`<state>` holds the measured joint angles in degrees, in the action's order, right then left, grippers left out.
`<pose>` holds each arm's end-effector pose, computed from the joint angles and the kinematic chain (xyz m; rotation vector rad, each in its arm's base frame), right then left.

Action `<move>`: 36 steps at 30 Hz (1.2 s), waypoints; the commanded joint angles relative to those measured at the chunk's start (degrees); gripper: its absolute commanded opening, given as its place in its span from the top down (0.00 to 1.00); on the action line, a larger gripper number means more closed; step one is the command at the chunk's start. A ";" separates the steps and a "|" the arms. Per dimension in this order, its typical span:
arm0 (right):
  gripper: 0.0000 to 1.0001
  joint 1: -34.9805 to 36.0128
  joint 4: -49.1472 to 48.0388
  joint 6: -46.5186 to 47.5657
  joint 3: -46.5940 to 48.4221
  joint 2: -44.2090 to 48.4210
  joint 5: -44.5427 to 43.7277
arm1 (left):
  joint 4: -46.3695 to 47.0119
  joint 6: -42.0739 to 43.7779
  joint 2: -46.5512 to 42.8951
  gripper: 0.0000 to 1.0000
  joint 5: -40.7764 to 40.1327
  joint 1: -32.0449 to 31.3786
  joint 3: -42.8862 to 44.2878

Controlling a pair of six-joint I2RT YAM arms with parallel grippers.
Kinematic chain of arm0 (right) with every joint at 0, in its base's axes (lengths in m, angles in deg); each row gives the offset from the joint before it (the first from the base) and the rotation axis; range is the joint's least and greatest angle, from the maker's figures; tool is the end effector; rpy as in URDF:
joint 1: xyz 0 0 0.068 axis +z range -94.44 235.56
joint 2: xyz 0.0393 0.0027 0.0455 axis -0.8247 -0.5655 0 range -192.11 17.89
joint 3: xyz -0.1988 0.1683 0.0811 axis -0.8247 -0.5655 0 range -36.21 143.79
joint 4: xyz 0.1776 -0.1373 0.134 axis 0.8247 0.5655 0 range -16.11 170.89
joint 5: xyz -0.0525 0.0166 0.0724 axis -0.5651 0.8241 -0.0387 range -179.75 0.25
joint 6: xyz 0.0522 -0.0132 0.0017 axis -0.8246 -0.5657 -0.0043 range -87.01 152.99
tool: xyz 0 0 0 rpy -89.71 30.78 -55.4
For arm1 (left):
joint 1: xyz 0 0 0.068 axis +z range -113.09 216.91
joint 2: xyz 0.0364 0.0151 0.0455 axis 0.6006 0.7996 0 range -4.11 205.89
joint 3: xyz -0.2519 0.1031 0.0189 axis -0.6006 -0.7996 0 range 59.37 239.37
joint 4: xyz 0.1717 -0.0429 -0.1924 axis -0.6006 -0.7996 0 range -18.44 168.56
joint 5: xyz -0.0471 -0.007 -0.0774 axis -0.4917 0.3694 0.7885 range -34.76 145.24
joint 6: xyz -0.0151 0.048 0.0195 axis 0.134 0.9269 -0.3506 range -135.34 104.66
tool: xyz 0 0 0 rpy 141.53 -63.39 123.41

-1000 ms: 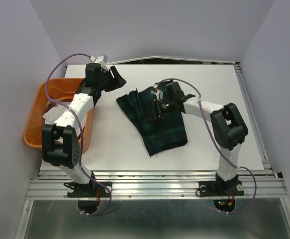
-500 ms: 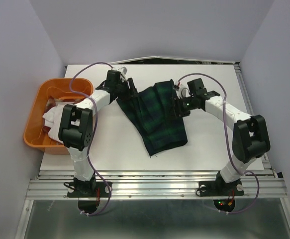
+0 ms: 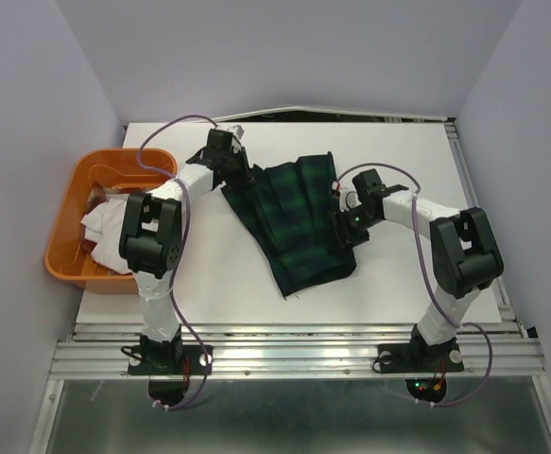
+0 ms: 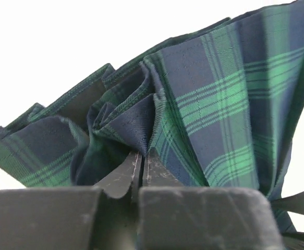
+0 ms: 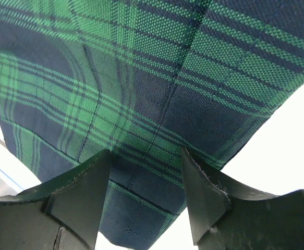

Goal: Fold and stack the skirts
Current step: Fold the skirt

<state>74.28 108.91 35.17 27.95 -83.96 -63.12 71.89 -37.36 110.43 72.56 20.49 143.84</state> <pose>0.3134 0.1231 0.1686 -0.6119 2.7588 0.7233 0.4366 -0.1396 0.2182 0.0621 2.2688 -0.6990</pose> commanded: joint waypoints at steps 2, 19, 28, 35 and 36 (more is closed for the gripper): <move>0.38 -0.18 0.13 2.04 -3.16 -1.87 0.43 | -5.07 4.26 -12.30 1.00 -5.61 -0.62 4.47; 0.28 -0.18 7.23 6.17 -0.01 1.72 15.36 | -8.62 8.92 -1.08 0.83 -14.07 0.95 1.04; 0.35 -0.70 8.83 4.86 5.36 8.32 23.03 | -7.73 27.53 -18.28 0.32 0.85 0.61 0.36; 0.73 0.62 4.79 6.09 1.42 5.61 26.54 | -10.90 51.61 -36.92 0.30 11.11 -6.75 -17.12; 0.73 1.40 3.92 5.91 -1.03 4.04 26.54 | -10.20 56.69 -39.72 0.29 2.45 -14.52 -21.84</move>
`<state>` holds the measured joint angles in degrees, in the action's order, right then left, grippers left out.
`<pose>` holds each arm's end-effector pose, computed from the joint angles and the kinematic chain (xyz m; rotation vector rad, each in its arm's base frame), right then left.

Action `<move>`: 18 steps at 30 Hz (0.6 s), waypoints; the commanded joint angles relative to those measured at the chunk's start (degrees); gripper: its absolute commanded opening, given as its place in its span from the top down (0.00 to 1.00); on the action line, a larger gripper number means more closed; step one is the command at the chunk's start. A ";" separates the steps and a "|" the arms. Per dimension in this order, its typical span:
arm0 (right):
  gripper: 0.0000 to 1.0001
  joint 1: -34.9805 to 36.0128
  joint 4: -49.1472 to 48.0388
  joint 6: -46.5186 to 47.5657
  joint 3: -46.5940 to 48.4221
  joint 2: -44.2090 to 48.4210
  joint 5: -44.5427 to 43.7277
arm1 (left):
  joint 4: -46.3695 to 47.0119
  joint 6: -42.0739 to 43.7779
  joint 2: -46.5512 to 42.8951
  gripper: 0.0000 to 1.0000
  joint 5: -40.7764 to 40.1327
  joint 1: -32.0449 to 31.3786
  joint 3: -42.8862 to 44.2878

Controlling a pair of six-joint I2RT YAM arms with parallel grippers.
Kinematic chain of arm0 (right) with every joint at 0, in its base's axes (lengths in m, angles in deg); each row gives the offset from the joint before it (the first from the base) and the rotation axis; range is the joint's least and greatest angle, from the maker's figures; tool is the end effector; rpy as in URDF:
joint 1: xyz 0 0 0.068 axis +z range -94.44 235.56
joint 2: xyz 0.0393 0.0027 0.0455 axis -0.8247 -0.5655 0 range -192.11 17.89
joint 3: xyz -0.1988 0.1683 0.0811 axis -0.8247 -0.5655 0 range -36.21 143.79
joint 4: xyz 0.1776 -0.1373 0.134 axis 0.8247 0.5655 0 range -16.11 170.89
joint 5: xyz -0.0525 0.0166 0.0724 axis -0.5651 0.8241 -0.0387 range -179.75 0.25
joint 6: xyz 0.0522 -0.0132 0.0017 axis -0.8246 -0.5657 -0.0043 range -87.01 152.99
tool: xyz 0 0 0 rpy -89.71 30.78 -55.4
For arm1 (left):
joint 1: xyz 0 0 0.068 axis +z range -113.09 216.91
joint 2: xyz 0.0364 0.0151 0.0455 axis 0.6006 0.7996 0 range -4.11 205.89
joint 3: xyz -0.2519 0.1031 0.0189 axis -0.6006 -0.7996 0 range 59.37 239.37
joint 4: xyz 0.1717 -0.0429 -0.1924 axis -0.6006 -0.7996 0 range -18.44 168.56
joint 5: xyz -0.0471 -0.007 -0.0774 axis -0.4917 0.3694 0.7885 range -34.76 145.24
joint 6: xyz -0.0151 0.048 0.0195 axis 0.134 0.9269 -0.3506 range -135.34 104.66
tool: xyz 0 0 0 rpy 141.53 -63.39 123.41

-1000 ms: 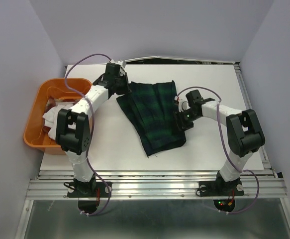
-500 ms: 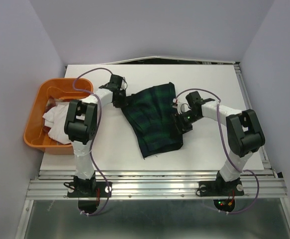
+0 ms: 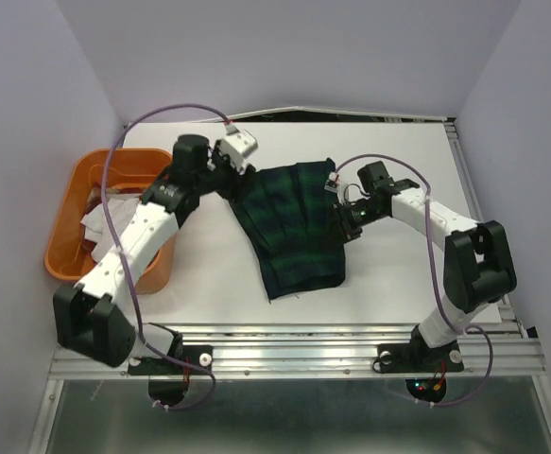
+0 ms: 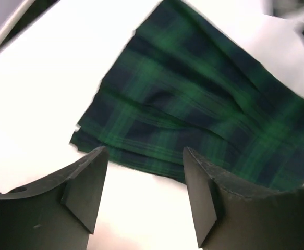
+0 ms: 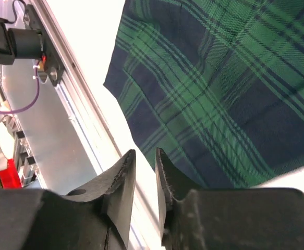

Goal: Fold and stack the skirts
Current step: Fold the skirt

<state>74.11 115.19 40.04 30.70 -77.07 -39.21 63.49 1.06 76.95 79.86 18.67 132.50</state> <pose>0.2960 0.1284 0.2239 -0.7941 2.4866 1.2691 0.3067 -0.1166 0.3583 0.8450 1.7685 -0.4440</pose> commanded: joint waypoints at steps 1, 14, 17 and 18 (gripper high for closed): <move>0.73 2.10 -4.63 0.78 -5.20 -3.56 2.63 | -1.63 20.49 -7.39 0.29 -8.33 -16.35 -12.89; 0.73 3.51 -13.70 -3.71 -9.44 -16.13 -0.18 | 9.96 22.98 -2.84 0.06 -35.34 -52.84 -26.01; 0.74 3.51 -13.70 -3.88 -9.43 -16.40 -0.36 | 11.81 22.71 1.20 0.06 -38.15 -55.05 -26.80; 0.74 3.51 -13.70 -3.80 -9.61 -16.31 -0.36 | 13.12 22.36 2.17 0.06 -39.11 -55.93 -26.72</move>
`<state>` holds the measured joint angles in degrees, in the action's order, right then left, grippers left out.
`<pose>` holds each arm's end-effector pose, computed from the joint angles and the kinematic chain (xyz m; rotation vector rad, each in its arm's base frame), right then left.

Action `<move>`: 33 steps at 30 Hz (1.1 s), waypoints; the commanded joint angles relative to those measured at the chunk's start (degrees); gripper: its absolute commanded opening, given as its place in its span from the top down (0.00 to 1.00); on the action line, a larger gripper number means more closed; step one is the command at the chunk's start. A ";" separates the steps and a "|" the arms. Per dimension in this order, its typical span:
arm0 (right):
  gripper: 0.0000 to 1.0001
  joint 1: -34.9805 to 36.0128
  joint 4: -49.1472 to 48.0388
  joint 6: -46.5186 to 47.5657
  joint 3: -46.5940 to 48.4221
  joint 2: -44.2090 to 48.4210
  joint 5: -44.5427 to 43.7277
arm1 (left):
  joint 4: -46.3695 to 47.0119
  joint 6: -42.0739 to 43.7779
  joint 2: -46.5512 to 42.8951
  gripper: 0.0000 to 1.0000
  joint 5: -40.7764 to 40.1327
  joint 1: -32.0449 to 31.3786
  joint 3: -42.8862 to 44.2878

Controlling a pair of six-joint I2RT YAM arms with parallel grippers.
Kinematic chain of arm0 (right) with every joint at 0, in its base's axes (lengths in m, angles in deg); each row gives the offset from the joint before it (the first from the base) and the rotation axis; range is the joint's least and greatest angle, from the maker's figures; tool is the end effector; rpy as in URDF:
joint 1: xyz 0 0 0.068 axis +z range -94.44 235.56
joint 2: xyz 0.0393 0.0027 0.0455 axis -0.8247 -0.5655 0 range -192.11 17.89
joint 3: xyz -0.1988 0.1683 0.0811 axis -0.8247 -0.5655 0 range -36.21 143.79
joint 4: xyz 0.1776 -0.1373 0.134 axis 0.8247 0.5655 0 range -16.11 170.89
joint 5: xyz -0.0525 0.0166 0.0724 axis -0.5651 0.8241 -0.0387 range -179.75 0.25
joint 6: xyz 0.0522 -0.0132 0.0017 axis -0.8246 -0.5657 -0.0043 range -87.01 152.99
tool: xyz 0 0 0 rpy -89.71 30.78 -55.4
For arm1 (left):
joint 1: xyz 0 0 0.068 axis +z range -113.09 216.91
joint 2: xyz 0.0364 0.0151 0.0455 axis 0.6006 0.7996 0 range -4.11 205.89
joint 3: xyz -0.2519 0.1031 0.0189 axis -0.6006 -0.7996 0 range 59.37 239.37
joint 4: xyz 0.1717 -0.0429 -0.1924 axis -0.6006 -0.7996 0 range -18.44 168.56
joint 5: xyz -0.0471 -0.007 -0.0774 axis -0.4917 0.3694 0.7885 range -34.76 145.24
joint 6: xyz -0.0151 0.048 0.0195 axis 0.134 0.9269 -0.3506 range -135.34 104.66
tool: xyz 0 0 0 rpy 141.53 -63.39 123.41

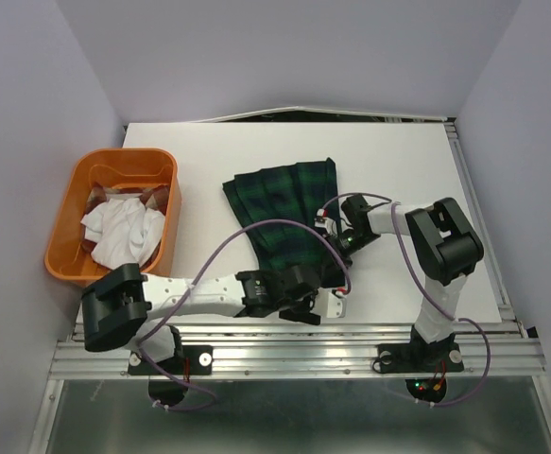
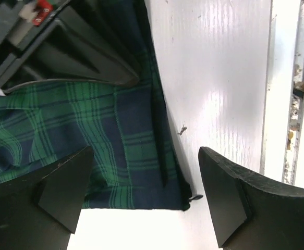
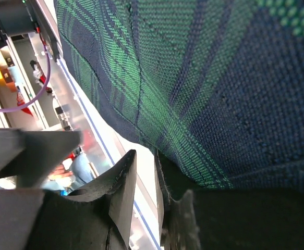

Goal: Fold and stack the skirts
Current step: Fold the skirt

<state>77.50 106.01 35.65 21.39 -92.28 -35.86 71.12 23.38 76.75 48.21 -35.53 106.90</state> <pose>0.2828 0.1450 0.1087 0.6459 -2.6603 -1.3929 0.0943 -0.2832 0.2182 1.8453 1.3422 -0.1690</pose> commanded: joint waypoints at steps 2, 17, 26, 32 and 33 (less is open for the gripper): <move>0.74 0.13 -4.43 0.60 -0.39 -1.01 -3.88 | 6.90 -0.13 5.53 0.06 -9.75 -2.08 -0.77; 0.73 0.13 -2.07 1.74 -0.48 0.39 -2.39 | 16.06 4.61 18.99 0.66 -22.77 -2.00 -4.90; 0.30 -4.52 1.90 1.13 17.70 8.22 -5.90 | -3.15 -1.54 8.97 1.00 -9.34 -2.09 1.16; 0.22 -5.15 0.06 2.36 32.81 1.91 -10.99 | -17.05 -3.38 3.35 1.00 5.95 -2.00 8.27; 0.22 -5.15 -0.91 2.09 33.62 0.76 -10.65 | -18.47 -3.39 2.82 1.00 7.10 -2.00 10.28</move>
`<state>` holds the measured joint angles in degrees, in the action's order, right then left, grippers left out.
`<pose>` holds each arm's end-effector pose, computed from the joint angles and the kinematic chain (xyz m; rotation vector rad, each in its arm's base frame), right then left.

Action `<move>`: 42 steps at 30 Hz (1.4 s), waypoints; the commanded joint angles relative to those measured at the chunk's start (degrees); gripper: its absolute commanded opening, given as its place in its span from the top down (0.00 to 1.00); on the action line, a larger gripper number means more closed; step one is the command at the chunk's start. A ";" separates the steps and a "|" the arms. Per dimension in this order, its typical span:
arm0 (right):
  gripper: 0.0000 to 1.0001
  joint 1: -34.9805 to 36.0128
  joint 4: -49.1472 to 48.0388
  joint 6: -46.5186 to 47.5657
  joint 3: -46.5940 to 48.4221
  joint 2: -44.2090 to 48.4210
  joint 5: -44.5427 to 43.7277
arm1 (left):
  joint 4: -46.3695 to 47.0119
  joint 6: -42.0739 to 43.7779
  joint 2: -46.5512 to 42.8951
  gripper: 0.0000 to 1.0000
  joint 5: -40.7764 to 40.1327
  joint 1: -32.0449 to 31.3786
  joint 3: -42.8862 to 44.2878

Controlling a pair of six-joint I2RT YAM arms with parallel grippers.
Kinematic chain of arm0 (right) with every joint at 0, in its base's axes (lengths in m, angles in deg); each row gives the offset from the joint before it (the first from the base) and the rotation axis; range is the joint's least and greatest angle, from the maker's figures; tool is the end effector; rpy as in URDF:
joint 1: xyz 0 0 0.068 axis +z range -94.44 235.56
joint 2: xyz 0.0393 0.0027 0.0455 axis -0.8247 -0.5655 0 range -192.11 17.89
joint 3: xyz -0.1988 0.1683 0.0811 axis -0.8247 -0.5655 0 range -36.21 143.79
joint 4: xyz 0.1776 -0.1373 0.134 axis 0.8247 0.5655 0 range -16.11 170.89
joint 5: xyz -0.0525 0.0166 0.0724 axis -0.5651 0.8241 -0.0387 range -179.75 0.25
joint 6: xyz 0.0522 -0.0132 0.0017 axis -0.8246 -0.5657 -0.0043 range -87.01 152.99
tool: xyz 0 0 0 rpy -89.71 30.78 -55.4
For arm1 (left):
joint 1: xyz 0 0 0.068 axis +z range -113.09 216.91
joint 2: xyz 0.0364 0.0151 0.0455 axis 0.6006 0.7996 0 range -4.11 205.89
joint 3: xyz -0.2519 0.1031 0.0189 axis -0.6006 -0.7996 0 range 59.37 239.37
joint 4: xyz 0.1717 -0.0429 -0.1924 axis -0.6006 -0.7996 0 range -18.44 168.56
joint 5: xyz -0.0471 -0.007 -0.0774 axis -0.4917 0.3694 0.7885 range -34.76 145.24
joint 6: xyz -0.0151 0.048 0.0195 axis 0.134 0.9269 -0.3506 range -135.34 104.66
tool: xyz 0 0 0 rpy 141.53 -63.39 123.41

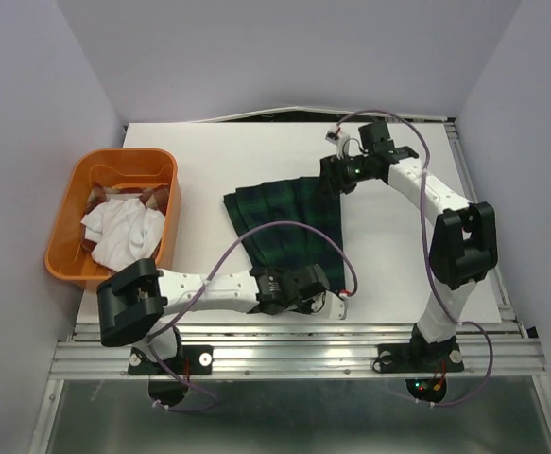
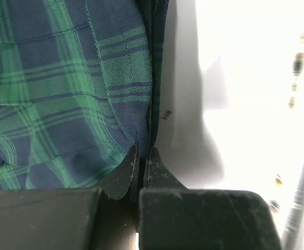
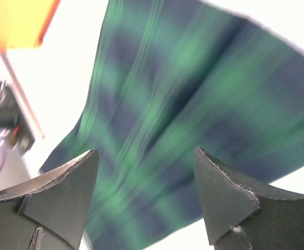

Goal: Fold and stack the skirts
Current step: Fold the skirt

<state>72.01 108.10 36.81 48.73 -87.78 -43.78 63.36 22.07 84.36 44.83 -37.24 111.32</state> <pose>0.3749 0.1375 0.2564 -0.7415 2.3148 1.0995 0.0918 -0.2993 0.1942 1.9846 1.4434 -0.0562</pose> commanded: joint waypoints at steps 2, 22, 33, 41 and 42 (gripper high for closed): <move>0.22 0.34 -6.77 -0.47 7.42 -5.85 -2.47 | -13.00 -2.60 -5.49 1.00 14.80 -0.21 8.16; 0.38 14.48 -19.54 0.06 -14.28 -11.49 4.46 | -42.81 6.71 10.05 1.00 32.84 20.26 52.72; 0.36 15.11 -20.07 -2.67 -14.64 -8.06 1.58 | -32.61 11.20 15.34 1.00 30.45 25.20 42.64; 0.20 11.95 -19.28 -6.53 -5.51 -11.14 -6.07 | -26.22 5.57 12.52 1.00 33.01 26.16 31.57; 0.18 11.42 -19.28 -6.71 -4.62 -11.23 -6.68 | -25.41 5.40 12.61 1.00 32.83 26.51 31.03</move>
<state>86.24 88.67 31.89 38.66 -98.08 -43.86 35.52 29.24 97.88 78.62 -11.45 147.42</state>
